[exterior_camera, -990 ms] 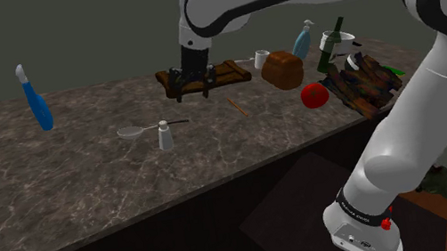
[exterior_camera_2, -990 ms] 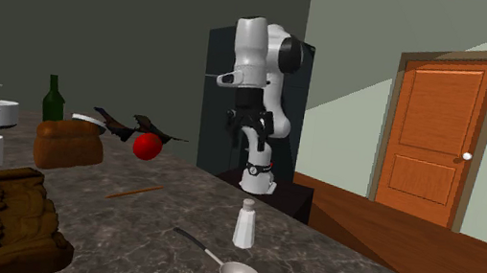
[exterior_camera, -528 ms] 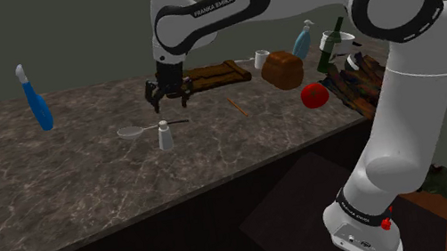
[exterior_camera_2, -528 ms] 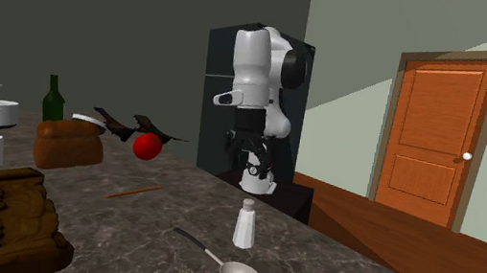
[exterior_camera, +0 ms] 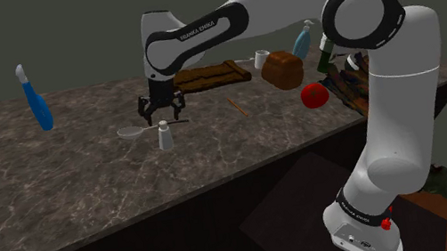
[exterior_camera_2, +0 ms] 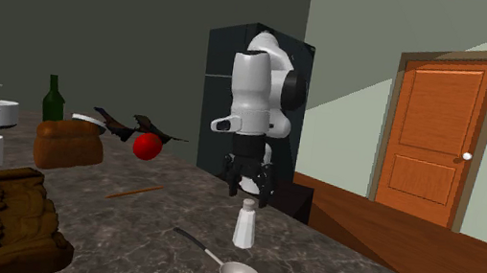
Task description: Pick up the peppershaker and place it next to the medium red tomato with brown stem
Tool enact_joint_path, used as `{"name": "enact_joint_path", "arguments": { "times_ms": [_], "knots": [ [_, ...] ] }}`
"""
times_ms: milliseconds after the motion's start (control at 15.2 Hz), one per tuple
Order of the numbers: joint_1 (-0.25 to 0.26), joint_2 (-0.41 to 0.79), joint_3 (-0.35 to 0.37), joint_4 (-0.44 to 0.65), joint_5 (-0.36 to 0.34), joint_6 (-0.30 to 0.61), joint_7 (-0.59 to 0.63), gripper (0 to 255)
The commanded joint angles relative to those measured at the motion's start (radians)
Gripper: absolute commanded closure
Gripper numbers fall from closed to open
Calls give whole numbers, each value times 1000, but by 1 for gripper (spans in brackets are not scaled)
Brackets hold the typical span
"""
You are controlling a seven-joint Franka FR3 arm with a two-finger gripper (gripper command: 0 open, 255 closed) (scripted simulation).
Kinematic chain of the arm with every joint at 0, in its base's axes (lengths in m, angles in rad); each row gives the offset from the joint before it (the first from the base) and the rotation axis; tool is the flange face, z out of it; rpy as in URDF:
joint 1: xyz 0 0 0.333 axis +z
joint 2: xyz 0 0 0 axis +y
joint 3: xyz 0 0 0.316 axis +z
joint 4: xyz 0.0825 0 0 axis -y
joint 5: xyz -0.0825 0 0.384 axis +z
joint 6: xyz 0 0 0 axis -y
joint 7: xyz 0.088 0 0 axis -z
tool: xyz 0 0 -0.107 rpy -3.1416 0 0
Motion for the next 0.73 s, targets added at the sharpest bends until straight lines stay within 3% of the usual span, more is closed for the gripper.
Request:
{"name": "enact_joint_path", "arguments": {
  "times_ms": [0,594,660],
  "knots": [
    [3,12,-1,-10,-3,22,2,0],
    [3,15,-1,-13,-4,28,3,0],
    [3,15,-1,-13,-4,28,3,255]
  ]
}}
